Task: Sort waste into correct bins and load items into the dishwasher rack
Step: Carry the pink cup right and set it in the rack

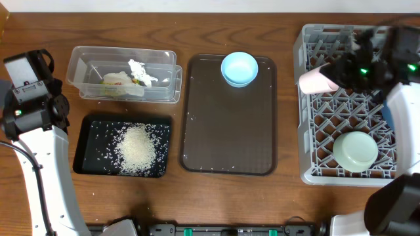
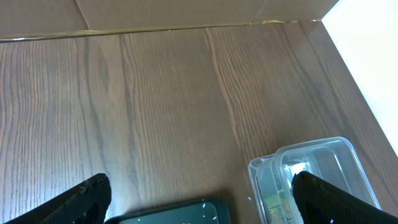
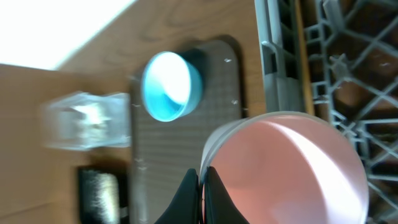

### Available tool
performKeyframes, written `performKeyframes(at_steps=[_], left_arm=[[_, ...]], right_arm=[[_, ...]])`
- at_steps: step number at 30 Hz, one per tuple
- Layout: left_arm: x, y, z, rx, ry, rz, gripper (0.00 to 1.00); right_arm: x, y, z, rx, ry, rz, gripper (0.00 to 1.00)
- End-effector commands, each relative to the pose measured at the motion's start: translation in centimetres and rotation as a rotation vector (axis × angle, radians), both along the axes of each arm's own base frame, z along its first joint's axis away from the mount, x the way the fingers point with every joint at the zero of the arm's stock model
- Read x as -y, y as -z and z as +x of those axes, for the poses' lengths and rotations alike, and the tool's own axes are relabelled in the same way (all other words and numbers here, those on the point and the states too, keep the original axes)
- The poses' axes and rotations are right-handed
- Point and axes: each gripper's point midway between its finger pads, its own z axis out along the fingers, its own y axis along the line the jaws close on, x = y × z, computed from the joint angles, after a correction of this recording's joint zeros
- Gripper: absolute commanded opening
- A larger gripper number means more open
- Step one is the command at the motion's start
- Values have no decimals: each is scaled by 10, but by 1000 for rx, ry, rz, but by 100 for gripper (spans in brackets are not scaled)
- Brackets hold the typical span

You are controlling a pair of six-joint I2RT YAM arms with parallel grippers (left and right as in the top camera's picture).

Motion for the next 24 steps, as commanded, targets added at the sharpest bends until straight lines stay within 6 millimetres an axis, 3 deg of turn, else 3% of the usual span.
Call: performKeyframes(at_steps=[1,7,11,18,24], left_arm=[[-2,0,-1,1,-9,-1,95],[-2,0,-1,1,-9,-1,95],[-2,0,-1,0,-8,-1,95],[-2,0,-1,0,-8,-1,95],[-2,0,-1,1,-9,-1,95]], right_arm=[[-4,-27,-14,98,-98,342,1],[39,-8,-30,103,7,454,1],[56,10,-41,94,57,463,1],[67,31,-46,119,86,451,1],[68,38,-43,141,97,453,1]])
